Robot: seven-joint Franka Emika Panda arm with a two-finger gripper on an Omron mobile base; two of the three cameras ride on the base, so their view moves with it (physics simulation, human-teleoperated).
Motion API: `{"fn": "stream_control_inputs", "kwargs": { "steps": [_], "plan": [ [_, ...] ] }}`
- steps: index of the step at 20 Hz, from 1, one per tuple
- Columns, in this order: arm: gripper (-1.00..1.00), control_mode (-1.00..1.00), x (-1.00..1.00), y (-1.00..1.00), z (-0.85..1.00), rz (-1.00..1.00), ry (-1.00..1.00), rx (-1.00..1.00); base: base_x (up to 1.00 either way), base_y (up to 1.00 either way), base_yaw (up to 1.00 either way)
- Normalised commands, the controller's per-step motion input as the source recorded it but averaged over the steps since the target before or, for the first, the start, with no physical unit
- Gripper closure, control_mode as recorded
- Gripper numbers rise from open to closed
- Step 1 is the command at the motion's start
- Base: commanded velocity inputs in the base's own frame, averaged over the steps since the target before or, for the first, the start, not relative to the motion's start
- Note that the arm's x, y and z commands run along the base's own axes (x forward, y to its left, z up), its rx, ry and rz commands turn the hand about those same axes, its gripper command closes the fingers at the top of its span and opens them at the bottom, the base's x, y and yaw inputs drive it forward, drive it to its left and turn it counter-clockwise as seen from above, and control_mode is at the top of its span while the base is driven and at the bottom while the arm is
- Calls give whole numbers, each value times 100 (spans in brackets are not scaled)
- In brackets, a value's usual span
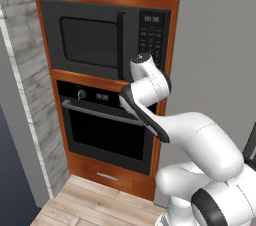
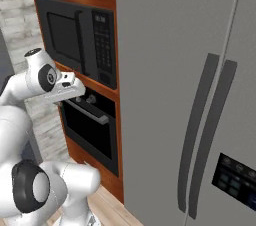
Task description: Take the baked cake out of the oven and place it on the plate for cooling. Then close the oven door.
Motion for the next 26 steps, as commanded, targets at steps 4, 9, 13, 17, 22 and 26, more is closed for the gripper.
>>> {"fn": "stream_control_inputs", "kwargs": {
  "steps": [4,9,13,17,22,26],
  "plan": [
    [-100,-100,31,63,-58,4,-4,-8,0,0,0],
    [-100,-100,44,43,-57,0,-10,-12,0,0,0],
    [-100,-100,33,30,-40,3,-10,-14,0,0,0],
    [-100,-100,24,33,-35,13,-4,-24,0,0,0],
    [-100,-100,2,17,-9,16,-10,-32,0,0,0],
    [-100,-100,4,0,-8,13,-10,-17,0,0,0]
  ]
}}
